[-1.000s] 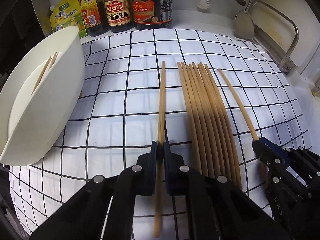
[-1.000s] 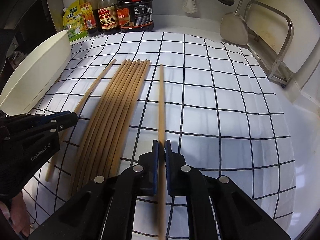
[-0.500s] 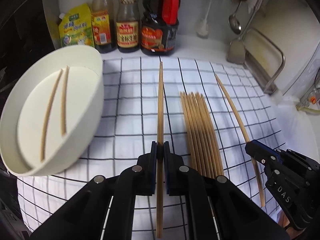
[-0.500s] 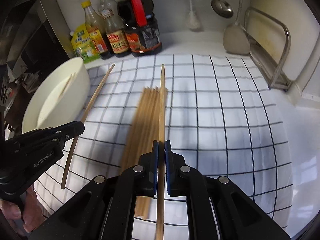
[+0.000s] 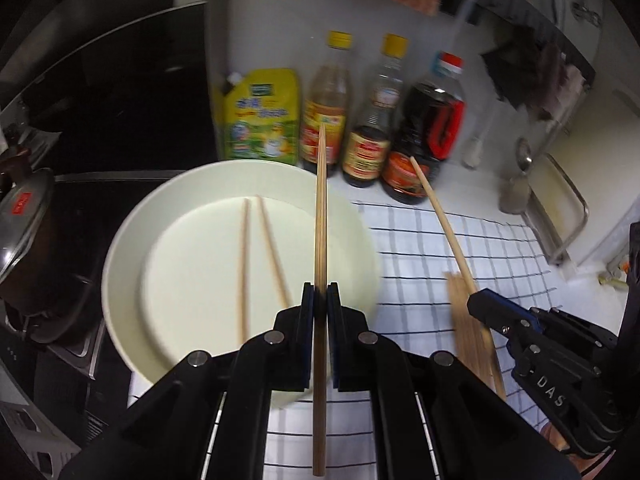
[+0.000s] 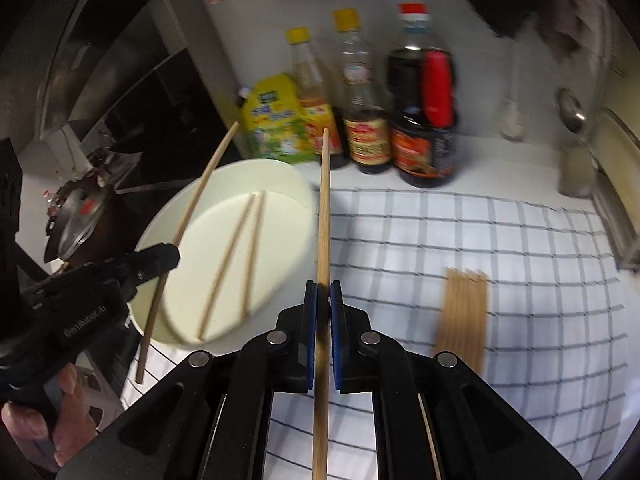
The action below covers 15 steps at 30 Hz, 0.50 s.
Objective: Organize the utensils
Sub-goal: 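Carry the left tool's chopstick into the white bowl while the right tool carries its own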
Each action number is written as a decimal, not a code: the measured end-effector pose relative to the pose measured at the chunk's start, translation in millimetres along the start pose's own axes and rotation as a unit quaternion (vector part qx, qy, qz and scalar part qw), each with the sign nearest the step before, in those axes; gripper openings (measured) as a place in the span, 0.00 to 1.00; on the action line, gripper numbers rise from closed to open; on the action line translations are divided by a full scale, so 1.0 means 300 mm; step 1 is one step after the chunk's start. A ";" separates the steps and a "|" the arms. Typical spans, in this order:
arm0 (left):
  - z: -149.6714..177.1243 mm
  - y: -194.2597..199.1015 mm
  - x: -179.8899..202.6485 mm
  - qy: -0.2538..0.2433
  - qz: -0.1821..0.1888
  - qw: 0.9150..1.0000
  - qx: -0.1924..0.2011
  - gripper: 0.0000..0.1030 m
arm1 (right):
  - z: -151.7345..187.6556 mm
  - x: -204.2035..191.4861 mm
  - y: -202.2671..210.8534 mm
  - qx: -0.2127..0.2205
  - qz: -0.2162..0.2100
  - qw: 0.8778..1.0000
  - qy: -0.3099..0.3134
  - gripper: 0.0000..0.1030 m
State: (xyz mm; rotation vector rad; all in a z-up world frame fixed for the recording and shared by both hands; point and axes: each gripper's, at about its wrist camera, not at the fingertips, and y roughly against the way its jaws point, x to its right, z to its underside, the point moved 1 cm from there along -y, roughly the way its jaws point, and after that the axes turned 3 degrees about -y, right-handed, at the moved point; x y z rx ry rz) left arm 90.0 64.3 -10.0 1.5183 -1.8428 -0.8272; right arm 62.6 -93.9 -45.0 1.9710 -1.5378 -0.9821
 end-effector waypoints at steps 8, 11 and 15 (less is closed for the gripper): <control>-0.045 -0.024 -0.252 0.026 -0.040 0.999 0.003 0.07 | -0.127 -0.270 -0.168 -0.003 -0.048 0.998 0.036 0.06; -0.048 -0.071 -0.306 0.033 -0.042 0.999 -0.009 0.07 | -0.143 -0.321 -0.261 -0.023 -0.050 0.998 0.036 0.06; -0.042 -0.149 -0.350 0.035 -0.045 0.998 -0.031 0.07 | -0.138 -0.351 -0.372 -0.046 -0.037 0.998 0.036 0.06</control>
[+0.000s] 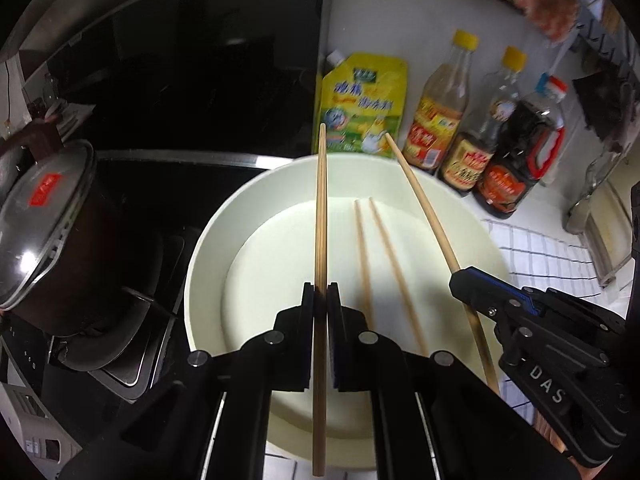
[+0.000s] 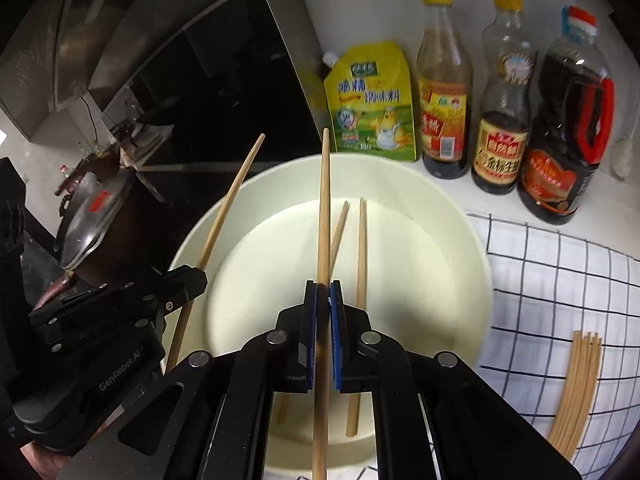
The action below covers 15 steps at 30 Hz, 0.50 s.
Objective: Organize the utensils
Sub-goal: 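Carry the left tool's chopstick into the white bowl while the right tool carries its own, then open the left tool to release its chopstick in the bowl while the right tool opens too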
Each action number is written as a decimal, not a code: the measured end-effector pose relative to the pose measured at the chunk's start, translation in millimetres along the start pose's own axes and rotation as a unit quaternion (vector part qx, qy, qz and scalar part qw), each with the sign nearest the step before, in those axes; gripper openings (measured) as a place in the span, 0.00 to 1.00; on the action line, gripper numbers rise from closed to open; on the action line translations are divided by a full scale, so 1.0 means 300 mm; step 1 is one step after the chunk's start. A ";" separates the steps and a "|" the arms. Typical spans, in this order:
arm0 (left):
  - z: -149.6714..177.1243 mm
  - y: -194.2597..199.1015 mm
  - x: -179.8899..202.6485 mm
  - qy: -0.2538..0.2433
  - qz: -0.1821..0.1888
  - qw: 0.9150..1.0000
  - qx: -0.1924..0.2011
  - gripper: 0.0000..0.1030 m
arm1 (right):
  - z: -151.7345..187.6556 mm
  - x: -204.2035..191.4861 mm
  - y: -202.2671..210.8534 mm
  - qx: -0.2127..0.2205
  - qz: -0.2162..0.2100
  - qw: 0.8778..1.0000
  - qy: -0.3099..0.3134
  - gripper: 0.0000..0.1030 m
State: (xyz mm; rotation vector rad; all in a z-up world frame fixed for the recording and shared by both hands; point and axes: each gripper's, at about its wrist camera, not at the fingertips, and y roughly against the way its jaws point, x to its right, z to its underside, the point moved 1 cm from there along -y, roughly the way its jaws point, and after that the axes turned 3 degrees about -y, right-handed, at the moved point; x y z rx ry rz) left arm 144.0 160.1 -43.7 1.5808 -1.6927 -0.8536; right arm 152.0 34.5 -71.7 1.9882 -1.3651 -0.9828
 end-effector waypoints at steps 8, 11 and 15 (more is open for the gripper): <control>0.017 -0.131 -0.026 -0.001 0.005 0.999 -0.041 0.07 | 0.018 0.034 -0.141 -0.042 0.027 0.999 -0.018 0.06; 0.027 -0.156 -0.028 -0.002 0.006 0.999 -0.052 0.08 | 0.027 0.054 -0.155 -0.048 0.037 0.998 -0.021 0.06; 0.032 -0.167 -0.031 0.000 0.007 0.998 -0.058 0.08 | 0.038 0.067 -0.155 -0.053 0.041 0.997 -0.024 0.06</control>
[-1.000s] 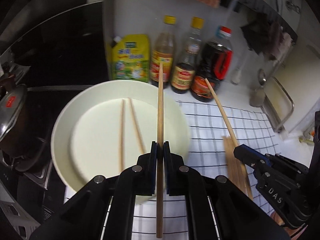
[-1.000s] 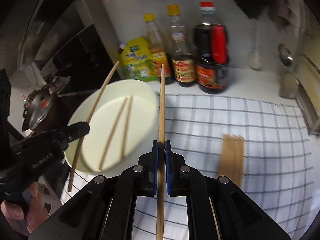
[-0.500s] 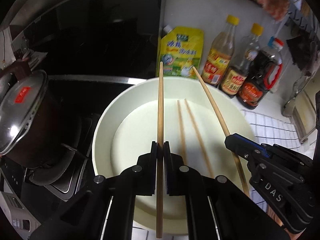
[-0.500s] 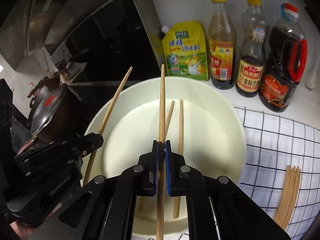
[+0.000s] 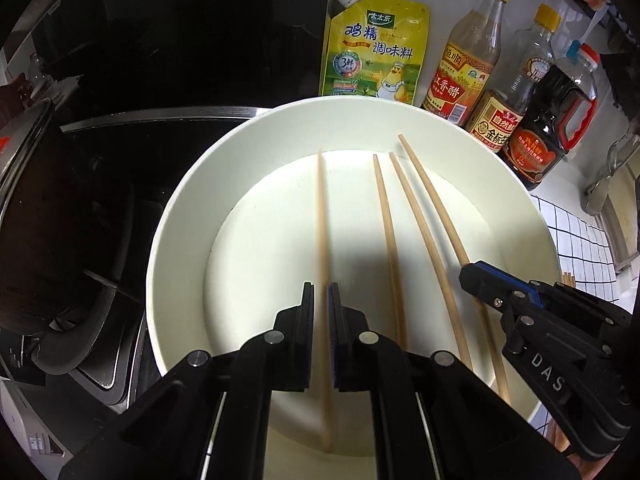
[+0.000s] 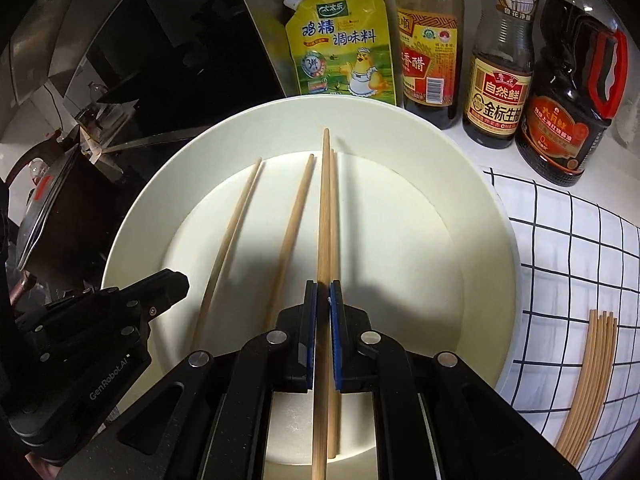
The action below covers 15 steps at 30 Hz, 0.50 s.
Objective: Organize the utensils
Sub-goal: 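Open the left tool to release its chopstick in the bowl while the right tool opens too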
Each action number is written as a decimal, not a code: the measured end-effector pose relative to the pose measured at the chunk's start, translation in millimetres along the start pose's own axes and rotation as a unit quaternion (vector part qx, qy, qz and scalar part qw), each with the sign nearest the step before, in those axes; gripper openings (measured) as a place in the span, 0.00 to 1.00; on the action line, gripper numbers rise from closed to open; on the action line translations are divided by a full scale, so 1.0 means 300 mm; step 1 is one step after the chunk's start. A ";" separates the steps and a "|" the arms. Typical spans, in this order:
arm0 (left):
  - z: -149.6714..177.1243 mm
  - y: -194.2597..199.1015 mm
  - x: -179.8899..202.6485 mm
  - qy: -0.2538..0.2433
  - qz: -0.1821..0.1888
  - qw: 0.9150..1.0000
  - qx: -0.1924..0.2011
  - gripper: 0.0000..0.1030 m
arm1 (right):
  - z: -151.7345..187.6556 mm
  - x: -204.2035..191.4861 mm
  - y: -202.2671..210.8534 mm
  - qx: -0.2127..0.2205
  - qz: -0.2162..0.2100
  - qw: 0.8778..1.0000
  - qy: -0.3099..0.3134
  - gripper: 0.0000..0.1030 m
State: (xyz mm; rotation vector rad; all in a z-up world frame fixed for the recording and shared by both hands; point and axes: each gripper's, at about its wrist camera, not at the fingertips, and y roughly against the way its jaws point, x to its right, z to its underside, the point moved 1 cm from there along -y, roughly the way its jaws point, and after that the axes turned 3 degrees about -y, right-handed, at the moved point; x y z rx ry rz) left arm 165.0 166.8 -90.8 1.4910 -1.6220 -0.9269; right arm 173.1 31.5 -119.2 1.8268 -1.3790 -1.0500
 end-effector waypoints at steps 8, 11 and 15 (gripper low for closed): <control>0.007 0.037 -0.017 0.012 -0.014 1.000 0.006 0.53 | 0.004 0.008 0.059 0.021 0.006 1.000 0.002 0.21; 0.011 0.079 -0.022 0.017 -0.018 0.999 0.023 0.61 | 0.008 0.015 0.084 0.025 0.003 1.000 -0.001 0.21; 0.020 0.125 -0.024 0.019 -0.020 0.999 0.033 0.63 | 0.022 0.019 0.124 0.032 0.001 0.999 -0.002 0.21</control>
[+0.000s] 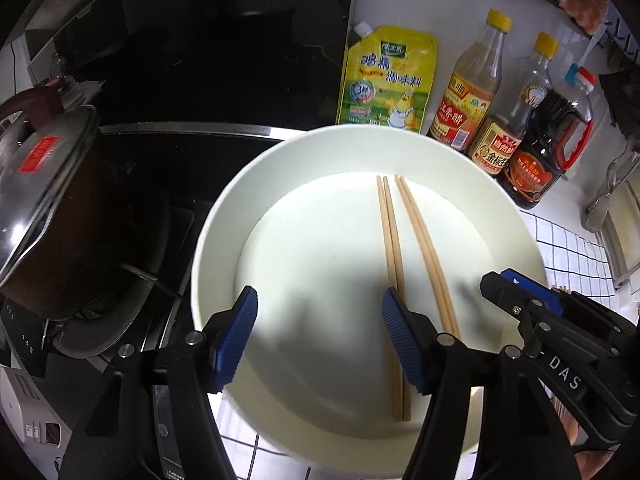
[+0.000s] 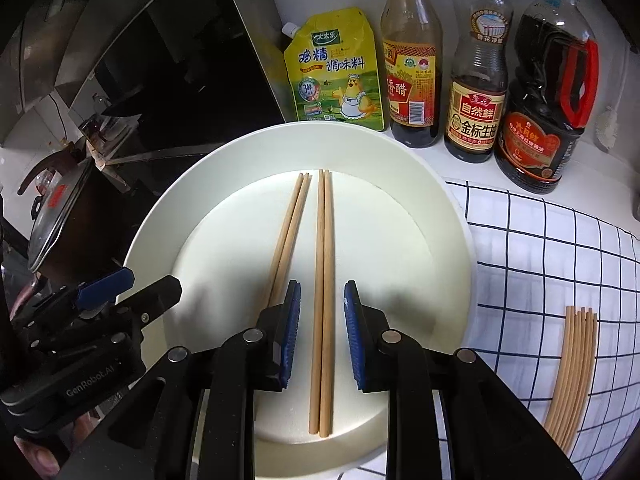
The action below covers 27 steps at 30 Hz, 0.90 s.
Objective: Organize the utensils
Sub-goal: 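Open the left tool to release its chopstick in the bowl while the right tool opens too, then move both open tools away from the bowl back over the chopstick row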
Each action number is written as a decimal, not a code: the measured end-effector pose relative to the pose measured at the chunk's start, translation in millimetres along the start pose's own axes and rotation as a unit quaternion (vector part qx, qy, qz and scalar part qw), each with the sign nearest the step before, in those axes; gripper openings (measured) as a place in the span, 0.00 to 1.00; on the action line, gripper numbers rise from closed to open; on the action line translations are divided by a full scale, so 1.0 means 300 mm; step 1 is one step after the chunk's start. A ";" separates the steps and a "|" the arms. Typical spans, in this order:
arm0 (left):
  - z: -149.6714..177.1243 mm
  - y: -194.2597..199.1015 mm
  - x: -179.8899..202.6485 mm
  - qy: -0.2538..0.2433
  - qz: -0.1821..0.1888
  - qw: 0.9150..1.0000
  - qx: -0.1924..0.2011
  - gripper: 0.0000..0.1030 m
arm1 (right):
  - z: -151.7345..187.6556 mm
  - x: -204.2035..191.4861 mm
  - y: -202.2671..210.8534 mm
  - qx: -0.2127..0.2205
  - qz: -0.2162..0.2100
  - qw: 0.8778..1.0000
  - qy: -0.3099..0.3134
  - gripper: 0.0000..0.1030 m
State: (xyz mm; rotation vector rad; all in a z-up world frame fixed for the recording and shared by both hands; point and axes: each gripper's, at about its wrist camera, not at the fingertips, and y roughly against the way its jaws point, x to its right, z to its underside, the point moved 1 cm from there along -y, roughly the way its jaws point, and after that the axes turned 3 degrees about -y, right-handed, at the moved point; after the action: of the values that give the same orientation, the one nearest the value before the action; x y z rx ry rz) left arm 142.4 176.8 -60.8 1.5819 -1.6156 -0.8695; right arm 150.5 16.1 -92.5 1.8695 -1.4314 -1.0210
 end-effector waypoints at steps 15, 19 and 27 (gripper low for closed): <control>0.050 0.160 0.049 0.003 0.001 1.000 0.031 0.68 | 0.068 0.017 0.218 0.037 0.006 0.999 0.013 0.25; 0.060 0.201 0.086 0.000 0.006 0.999 0.038 0.69 | 0.092 0.045 0.279 0.049 0.014 0.999 0.016 0.25; 0.088 0.271 0.217 -0.019 0.024 0.998 0.048 0.69 | 0.146 0.150 0.408 0.068 0.036 0.997 0.011 0.27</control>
State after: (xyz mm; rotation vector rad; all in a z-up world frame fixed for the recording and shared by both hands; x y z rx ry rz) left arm 76.8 113.5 -3.7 1.5920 -1.7385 -0.8125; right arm 55.0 -59.5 -28.5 1.9036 -1.5787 -0.8867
